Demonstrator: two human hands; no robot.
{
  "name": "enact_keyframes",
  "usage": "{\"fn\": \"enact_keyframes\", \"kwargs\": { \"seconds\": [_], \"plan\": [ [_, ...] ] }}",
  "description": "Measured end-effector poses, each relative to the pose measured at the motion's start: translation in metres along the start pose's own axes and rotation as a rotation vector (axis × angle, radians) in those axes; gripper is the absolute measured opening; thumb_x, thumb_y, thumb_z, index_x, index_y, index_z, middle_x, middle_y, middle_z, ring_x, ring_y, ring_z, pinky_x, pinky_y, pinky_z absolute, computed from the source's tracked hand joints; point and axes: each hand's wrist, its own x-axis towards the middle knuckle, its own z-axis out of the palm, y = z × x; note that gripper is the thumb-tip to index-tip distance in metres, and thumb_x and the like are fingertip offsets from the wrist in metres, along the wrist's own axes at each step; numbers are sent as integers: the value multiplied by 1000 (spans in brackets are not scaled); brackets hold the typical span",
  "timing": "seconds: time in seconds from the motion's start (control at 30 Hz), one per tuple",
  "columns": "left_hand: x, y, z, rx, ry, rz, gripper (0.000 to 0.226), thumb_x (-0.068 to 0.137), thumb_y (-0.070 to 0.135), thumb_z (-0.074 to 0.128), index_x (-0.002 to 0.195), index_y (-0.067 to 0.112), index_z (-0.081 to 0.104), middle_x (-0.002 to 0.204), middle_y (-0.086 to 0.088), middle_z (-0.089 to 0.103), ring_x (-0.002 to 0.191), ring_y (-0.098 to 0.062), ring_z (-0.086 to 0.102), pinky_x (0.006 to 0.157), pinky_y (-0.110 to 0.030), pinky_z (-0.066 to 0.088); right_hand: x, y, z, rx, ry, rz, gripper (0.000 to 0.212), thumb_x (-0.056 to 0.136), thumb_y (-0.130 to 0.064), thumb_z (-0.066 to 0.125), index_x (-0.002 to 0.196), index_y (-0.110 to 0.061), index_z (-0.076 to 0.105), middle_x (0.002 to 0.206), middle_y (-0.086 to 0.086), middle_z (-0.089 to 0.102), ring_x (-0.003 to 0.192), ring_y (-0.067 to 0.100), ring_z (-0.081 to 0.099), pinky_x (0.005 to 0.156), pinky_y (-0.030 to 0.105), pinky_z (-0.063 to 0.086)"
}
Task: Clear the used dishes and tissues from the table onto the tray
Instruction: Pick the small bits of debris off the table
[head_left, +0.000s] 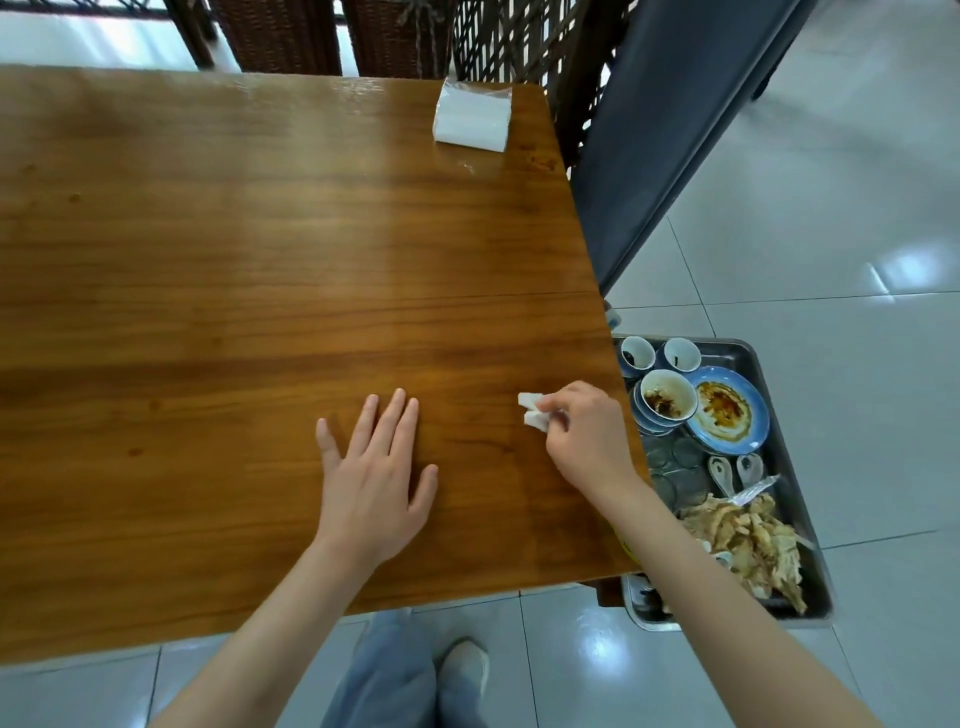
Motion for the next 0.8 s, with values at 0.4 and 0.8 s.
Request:
{"fn": "enact_keyframes", "kwargs": {
  "seconds": [0.4, 0.8],
  "plan": [
    [-1, 7, 0, -45, 26, -38, 72, 86, 56, 19, 149, 21, 20, 156, 1, 19, 145, -22, 8, 109, -54, -9, -47, -11, 1, 50, -170, -99, 18, 86, -5, 61, 98, -10, 74, 96, 3, 68, 87, 11, 59, 73, 15, 48],
    [-1, 8, -1, -20, 20, -33, 71, 87, 55, 18, 149, 21, 19, 156, 1, 18, 145, -22, 8, 109, -52, -10, -36, 15, -27, -162, -71, 240, 22, 85, -6, 56, 104, -9, 67, 98, 7, 64, 90, 19, 58, 79, 29, 48]
  ]
}}
